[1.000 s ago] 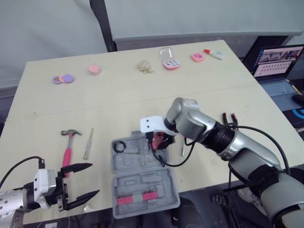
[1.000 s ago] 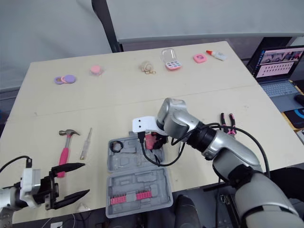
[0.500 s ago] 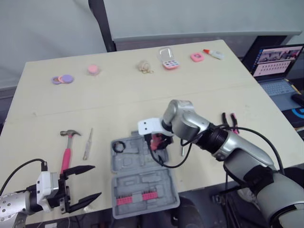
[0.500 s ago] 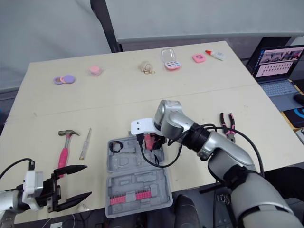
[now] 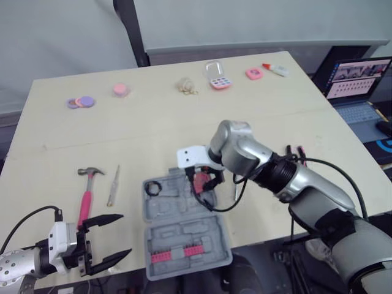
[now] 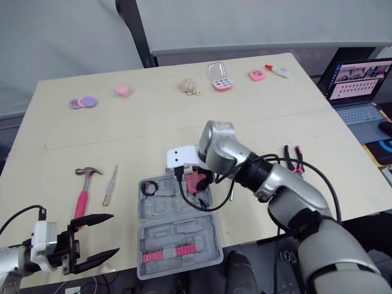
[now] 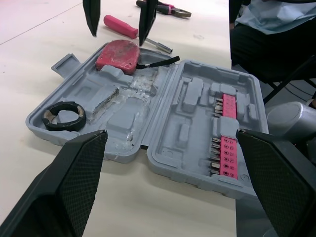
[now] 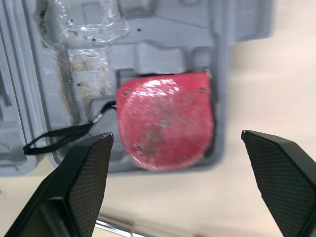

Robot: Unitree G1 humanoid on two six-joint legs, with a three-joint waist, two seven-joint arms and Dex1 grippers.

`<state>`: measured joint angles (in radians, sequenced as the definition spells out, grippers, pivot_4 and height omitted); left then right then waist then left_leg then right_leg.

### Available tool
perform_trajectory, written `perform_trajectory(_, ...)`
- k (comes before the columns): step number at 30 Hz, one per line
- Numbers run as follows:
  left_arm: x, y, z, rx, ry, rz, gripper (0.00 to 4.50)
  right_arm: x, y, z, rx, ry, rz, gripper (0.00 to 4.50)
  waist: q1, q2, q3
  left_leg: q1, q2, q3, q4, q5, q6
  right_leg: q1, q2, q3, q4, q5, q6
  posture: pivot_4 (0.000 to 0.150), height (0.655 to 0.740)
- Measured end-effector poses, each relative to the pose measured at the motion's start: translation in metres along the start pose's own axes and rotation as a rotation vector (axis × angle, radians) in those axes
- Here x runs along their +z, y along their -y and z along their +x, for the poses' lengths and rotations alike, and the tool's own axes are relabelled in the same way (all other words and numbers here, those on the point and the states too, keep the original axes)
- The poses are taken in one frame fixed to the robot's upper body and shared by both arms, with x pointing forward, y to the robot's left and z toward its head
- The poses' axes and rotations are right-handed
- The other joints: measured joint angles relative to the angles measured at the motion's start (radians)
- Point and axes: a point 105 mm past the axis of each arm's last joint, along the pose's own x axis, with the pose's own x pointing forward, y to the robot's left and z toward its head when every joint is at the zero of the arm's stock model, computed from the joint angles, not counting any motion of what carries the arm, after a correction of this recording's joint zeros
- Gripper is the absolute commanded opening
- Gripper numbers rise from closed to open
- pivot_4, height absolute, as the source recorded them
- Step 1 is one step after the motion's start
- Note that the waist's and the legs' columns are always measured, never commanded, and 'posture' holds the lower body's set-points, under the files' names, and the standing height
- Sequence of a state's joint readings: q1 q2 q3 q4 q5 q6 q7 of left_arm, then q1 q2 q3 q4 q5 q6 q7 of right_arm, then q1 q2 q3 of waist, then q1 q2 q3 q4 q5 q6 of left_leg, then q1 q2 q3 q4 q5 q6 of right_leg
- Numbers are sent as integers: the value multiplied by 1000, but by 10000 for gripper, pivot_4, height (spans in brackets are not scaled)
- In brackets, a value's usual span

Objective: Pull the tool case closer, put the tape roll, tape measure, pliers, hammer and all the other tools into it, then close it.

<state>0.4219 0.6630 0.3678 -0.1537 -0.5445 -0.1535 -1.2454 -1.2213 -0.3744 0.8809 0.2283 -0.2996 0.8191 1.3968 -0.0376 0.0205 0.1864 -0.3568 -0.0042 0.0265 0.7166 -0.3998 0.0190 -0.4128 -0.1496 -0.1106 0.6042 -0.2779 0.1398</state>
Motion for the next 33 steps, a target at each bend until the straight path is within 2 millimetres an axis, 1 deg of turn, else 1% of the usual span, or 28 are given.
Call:
perform_trajectory(5, 1, -1, 4, -14, 10, 7, 45000, 0, -3, -18, -18, 80, 34, 44585, 3, -1, 0, 0, 0, 0, 0, 0, 0, 0, 0, 0, 0, 0, 0, 1500, 7287)
perform_trajectory(8, 2, -2, 5, -14, 11, 9, 45000, -7, -10, -21, -7, 162, 73, 44585, 6, -1, -1, 0, 0, 0, 0, 0, 0, 0, 0, 0, 0, 0, 0, 1500, 7287)
perform_trajectory(9, 2, -2, 5, -14, 11, 9, 45000, -11, -13, -19, 1, 182, 91, 42201, 6, -1, -1, 0, 0, 1, 0, 0, 0, 0, 0, 0, 0, 0, 0, 1500, 7287)
perform_trajectory(11, 2, -2, 5, -14, 12, 12, 45000, -23, -17, -15, -4, 226, 146, 35665, 8, -1, -1, 0, 0, 1, 0, 0, 0, 0, 0, 0, 0, 0, 0, 1500, 7287)
perform_trajectory(12, 2, -2, 5, -13, 12, 11, 45000, -28, -18, -13, -8, 240, 170, 30747, 7, -1, -1, 0, 0, 1, 0, 0, 0, 0, 0, 0, 0, 0, 0, 1500, 7287)
perform_trajectory(13, 2, -2, 5, -13, 13, 12, 45000, -31, -19, -12, -17, 272, 196, 26875, 7, -1, -1, 0, 0, 2, 0, 0, 0, 0, 0, 0, 0, 0, 0, 1500, 7287)
perform_trajectory(14, 2, -2, 5, -13, 13, 12, 45000, -31, -19, -12, -24, 305, 209, 21603, 7, -1, -1, 0, 0, 2, 0, 0, 0, 0, 0, 0, 0, 0, 0, 1500, 7287)
perform_trajectory(15, 2, -2, 5, -14, 13, 12, 45000, -31, -19, -13, -45, 360, 219, 21603, 6, -1, -1, 1, 0, 2, 0, 0, 0, 0, 0, 0, 0, 0, 0, 1500, 7287)
perform_trajectory(18, 2, -2, 5, -15, 14, 12, 45000, -33, -20, -14, -76, 450, 243, 21603, 6, -1, -1, 1, 0, 4, -1, 0, 0, 0, 0, 0, 0, 0, 0, 1500, 7287)
perform_trajectory(25, 3, -4, 7, -24, 11, 13, 45000, -39, -24, -8, -129, 635, 244, 21603, 9, -1, -1, 2, 0, 5, -1, 0, 0, 1, 0, 0, 0, 0, 0, 1500, 7287)
perform_trajectory(33, 4, -5, 7, -26, 7, 12, 45000, -51, -25, 6, -158, 743, 241, 21603, 7, -2, -1, 2, 0, 6, -1, 0, 0, 1, 0, 0, 0, 0, 0, 1500, 7287)
